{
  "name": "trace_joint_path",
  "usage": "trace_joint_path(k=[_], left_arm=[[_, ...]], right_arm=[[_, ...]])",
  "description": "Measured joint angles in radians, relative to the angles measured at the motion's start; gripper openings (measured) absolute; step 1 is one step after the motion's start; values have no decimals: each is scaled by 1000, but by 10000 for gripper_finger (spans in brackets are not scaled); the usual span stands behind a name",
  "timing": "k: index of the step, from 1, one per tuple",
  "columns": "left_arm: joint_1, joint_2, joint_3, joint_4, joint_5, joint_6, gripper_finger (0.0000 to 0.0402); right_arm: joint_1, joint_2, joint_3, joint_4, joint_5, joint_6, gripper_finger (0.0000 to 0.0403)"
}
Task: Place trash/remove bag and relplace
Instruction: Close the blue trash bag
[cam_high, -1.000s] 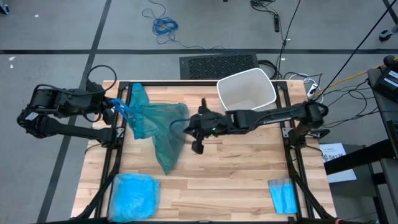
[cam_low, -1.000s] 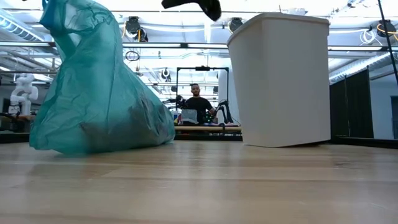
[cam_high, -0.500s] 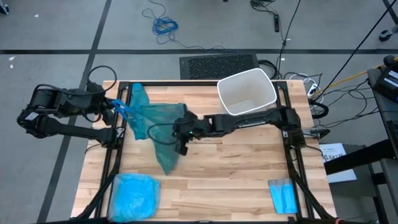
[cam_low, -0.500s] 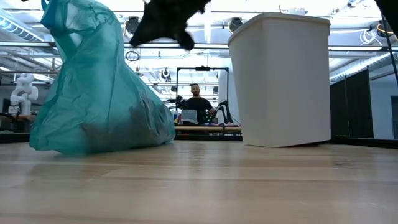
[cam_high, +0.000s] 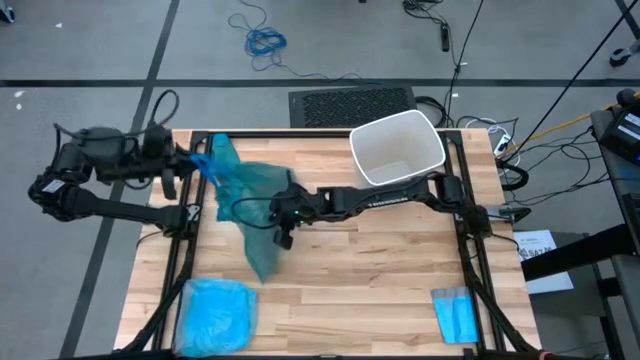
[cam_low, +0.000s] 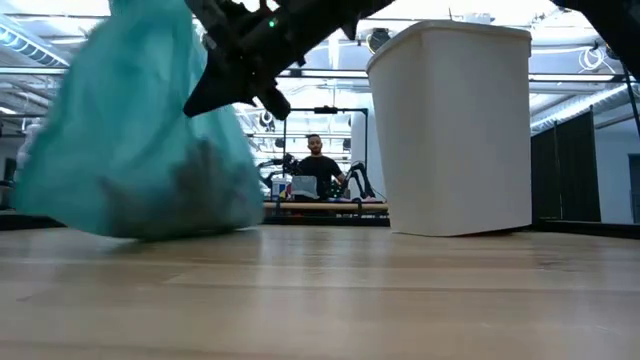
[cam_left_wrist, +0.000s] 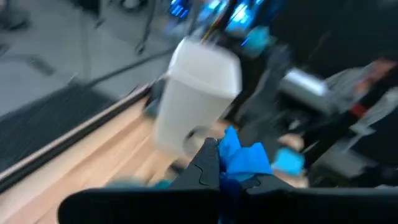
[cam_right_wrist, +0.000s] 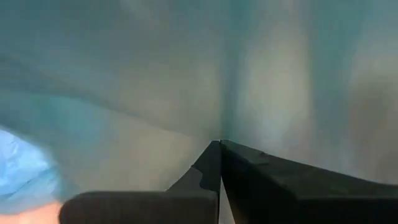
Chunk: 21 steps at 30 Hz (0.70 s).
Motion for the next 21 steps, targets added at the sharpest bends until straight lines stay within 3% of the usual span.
trace_joint_path(k=[7,13,17,21], left_arm=[[0,35,0,156,80,12,0],[0,41,0,47,223,-65,0],[0,42,0,-31,184,-68,0],[0,76,1,-4,86,0,0]], right_arm=[[-7,-3,-1,-36,-29,0,0],[-10,-73,0,-89,-19,-11,0],[-21,-111,-1,-118,-30,-10,0],[-4,-182,1,-131,-43,-45,0]])
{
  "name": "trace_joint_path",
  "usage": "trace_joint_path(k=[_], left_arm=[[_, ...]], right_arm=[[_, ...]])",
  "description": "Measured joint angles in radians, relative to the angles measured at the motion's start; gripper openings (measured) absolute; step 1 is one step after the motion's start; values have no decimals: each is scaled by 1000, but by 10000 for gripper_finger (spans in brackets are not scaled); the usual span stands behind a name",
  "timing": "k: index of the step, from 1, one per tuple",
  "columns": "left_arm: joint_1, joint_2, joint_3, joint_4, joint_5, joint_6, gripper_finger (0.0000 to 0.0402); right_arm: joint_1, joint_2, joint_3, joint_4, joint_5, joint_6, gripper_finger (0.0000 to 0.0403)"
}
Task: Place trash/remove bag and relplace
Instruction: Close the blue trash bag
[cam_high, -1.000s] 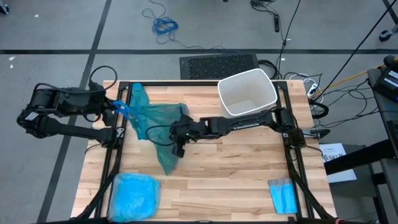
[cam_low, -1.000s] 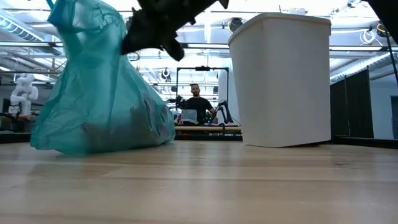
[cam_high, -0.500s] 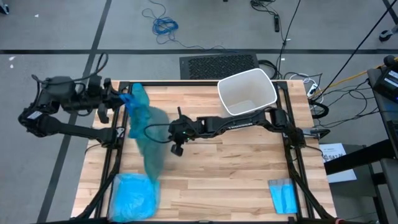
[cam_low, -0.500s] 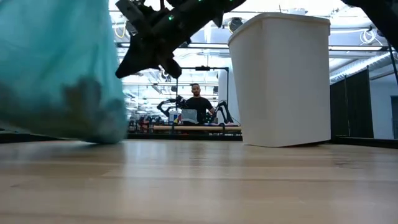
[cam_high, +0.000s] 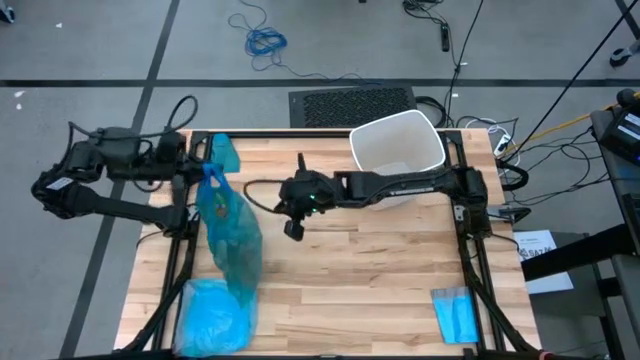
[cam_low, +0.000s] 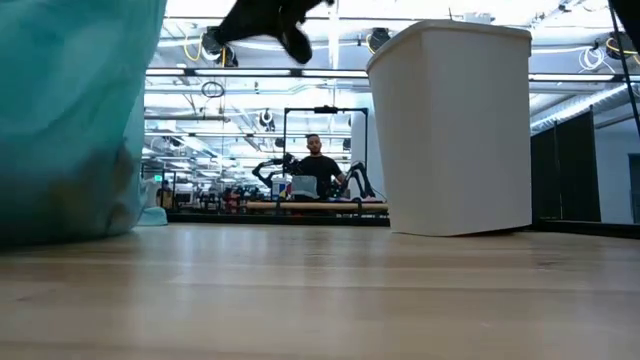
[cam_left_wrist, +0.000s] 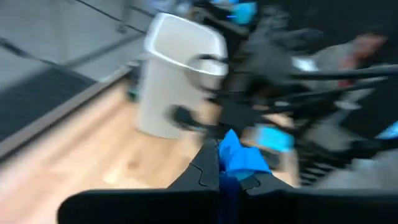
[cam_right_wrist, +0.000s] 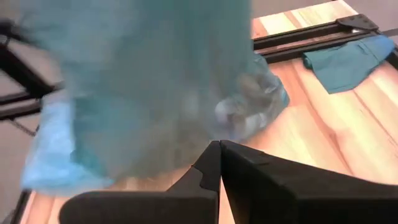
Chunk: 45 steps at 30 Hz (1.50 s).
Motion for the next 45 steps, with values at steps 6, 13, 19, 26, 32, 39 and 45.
trace_joint_path(k=[6,13,19,26,32,39,45], left_arm=[[4,100,-1,13,-257,189,0],[131,295,-40,22,-318,310,0],[333,421,-117,179,-141,389,0],[625,486,-118,337,70,429,0],[884,502,-118,413,389,259,0],[962,563,-118,433,767,120,0],[905,573,-118,515,879,57,0]], right_arm=[[45,-27,-2,-30,77,-15,0],[61,-19,-2,-22,131,14,0],[78,-19,-2,-27,162,27,0],[108,-19,-2,-121,253,70,0],[101,-19,-38,-7,241,43,0],[26,2,-138,164,151,63,0],[-12,24,-195,214,123,93,0]])
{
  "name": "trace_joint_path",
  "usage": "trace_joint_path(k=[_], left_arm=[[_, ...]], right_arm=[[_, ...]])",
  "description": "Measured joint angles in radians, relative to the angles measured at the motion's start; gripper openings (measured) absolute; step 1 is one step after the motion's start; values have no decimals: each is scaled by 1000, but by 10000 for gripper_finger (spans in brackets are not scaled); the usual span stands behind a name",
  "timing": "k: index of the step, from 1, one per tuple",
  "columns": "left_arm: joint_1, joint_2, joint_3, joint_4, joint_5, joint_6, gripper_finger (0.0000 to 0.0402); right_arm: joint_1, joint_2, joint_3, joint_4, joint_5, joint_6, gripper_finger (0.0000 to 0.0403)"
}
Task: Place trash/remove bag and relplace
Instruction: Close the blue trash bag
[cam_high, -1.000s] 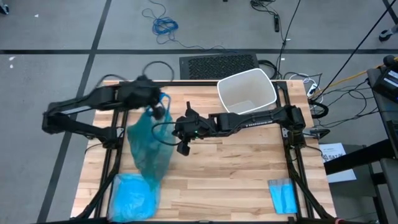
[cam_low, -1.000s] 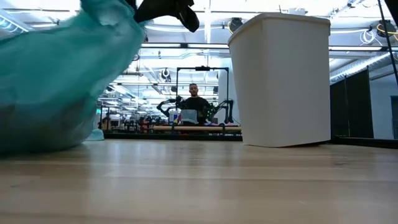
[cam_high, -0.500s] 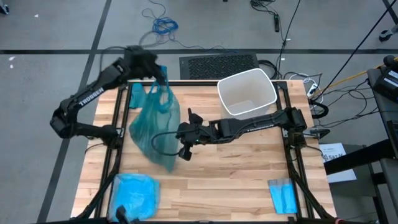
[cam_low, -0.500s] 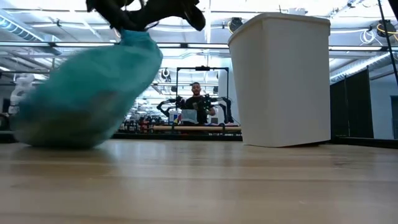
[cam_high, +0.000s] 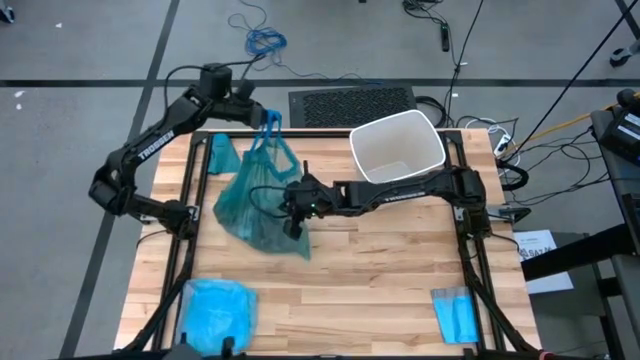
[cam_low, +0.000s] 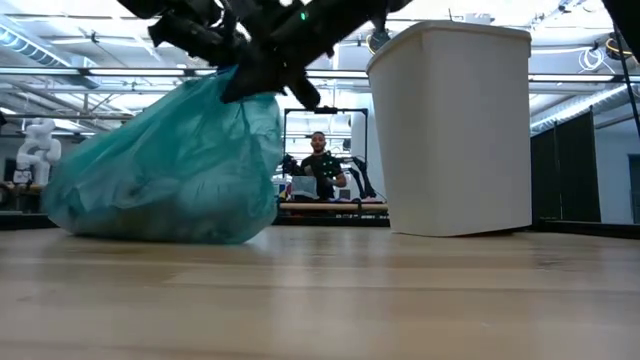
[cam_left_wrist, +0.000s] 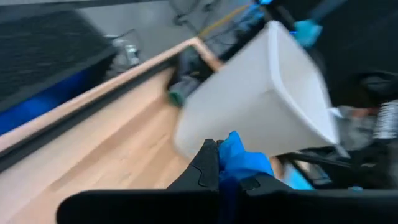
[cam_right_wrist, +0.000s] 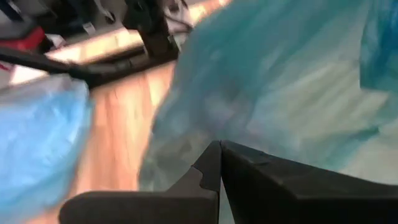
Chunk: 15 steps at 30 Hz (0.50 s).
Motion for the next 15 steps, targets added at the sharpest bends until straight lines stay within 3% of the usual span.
trace_joint_path(k=[8,15], left_arm=[[-96,0,1,279,63,-202,0],[-126,0,1,309,92,-243,0]], right_arm=[[7,97,-1,20,-7,47,0],[12,144,-2,2,-36,90,0]])
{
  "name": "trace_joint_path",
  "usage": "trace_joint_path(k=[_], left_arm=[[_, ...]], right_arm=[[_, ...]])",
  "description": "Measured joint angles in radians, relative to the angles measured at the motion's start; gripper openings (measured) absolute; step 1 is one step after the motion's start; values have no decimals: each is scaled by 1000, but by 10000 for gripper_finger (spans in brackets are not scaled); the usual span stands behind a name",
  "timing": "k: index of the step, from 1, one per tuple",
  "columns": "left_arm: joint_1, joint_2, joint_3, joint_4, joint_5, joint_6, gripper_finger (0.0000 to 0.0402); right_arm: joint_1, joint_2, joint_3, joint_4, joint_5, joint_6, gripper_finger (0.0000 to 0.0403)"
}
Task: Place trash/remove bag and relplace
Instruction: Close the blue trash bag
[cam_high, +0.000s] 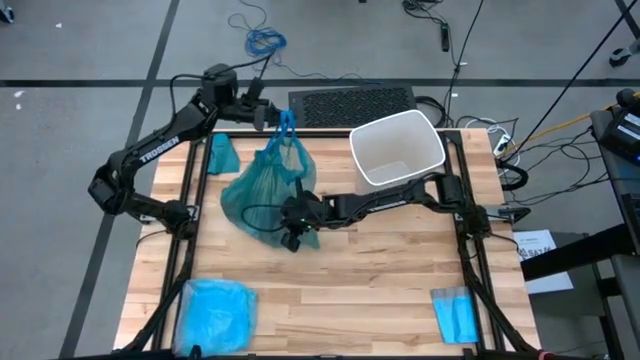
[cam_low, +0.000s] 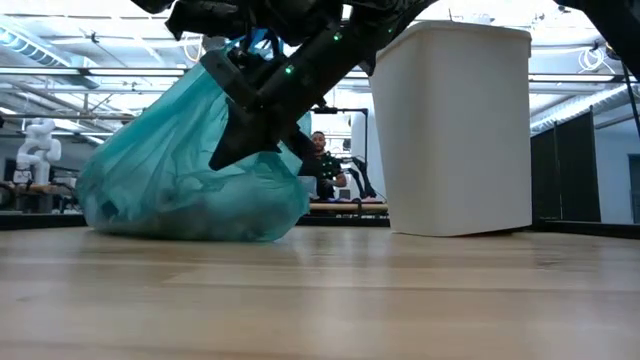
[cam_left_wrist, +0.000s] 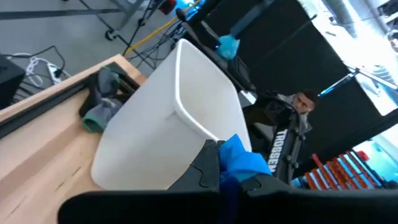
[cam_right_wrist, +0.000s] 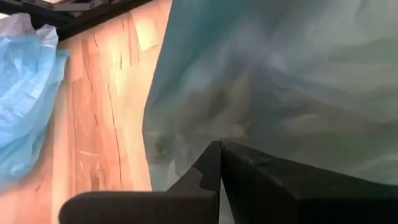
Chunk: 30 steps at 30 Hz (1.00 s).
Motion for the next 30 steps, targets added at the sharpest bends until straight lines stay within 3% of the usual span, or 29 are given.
trace_joint_path(k=[12,19,24,30], left_arm=[[-5,-97,0,180,25,-122,0],[-5,-133,0,186,54,-143,0],[-5,-137,0,178,71,-134,0],[-3,-139,0,156,78,-94,0]], right_arm=[[-10,10,1,-17,-21,3,0],[-15,11,0,-5,-80,12,0],[2,-147,5,-4,-88,-67,0],[29,-313,-1,-192,70,-89,0]])
